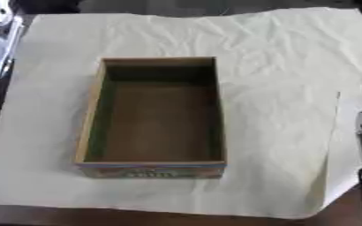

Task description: Pick up objects on the table and place them in the box.

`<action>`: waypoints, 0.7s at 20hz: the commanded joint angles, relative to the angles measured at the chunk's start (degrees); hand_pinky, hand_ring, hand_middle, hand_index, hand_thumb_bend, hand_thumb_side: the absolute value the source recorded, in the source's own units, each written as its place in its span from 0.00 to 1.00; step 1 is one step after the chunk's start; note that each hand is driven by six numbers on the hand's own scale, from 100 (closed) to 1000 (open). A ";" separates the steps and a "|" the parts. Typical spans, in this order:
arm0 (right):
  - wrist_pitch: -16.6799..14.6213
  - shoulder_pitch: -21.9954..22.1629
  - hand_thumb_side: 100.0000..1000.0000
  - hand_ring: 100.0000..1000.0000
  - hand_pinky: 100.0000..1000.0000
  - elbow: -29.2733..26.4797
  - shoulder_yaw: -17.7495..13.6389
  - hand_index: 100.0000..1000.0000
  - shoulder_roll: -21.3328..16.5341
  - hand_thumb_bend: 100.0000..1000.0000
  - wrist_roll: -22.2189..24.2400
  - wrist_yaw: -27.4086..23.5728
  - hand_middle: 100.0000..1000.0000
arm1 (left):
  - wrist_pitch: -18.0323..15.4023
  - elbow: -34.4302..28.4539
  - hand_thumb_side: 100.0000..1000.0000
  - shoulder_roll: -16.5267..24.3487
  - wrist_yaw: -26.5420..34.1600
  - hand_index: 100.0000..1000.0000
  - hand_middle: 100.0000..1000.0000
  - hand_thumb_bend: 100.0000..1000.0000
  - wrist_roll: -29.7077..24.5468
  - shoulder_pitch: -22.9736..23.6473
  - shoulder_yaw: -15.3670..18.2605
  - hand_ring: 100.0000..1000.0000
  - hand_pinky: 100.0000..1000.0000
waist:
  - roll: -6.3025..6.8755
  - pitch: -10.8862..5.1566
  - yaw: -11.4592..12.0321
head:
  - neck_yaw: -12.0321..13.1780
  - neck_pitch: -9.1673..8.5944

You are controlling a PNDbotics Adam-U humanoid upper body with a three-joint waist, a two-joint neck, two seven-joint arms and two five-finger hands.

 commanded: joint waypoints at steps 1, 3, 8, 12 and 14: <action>-0.43 -0.98 1.00 1.00 0.86 -1.31 -0.64 0.80 -0.37 0.00 -0.33 0.52 0.47 | -0.56 -2.36 0.11 -2.30 -3.96 0.45 0.61 0.00 -0.56 0.06 -0.96 0.47 0.15 | -0.25 -1.34 0.10 | 0.20 0.22; -0.67 -1.14 1.00 1.00 0.86 -1.31 -0.85 0.80 -0.43 0.00 -0.62 0.62 0.47 | -1.23 -2.38 0.11 -3.98 -6.09 0.44 0.61 0.00 -1.80 1.21 -1.68 0.46 0.15 | -0.34 -1.20 0.28 | -0.38 0.27; -1.24 -1.58 1.00 1.00 0.86 -1.31 -1.07 0.80 -0.33 0.00 -1.24 0.68 0.47 | -3.01 -1.00 0.12 -7.06 -10.09 0.45 0.60 0.00 -5.44 2.88 -3.01 0.46 0.14 | -0.54 -0.84 0.54 | -1.73 -0.12; -1.32 -1.60 1.00 1.00 0.86 -1.31 -1.03 0.80 -0.19 0.00 -1.35 0.61 0.47 | -5.29 2.04 0.12 -7.67 -13.28 0.46 0.59 0.00 -8.81 2.62 -4.01 0.45 0.14 | -0.54 -0.80 0.25 | -1.83 -0.43; -1.29 -1.42 1.00 1.00 0.86 -1.31 -1.18 0.80 -0.20 0.00 -1.52 0.62 0.47 | -6.77 4.10 0.12 -7.52 -14.63 0.47 0.58 0.00 -10.57 2.76 -4.71 0.45 0.15 | -0.41 -0.81 0.27 | -2.07 -0.56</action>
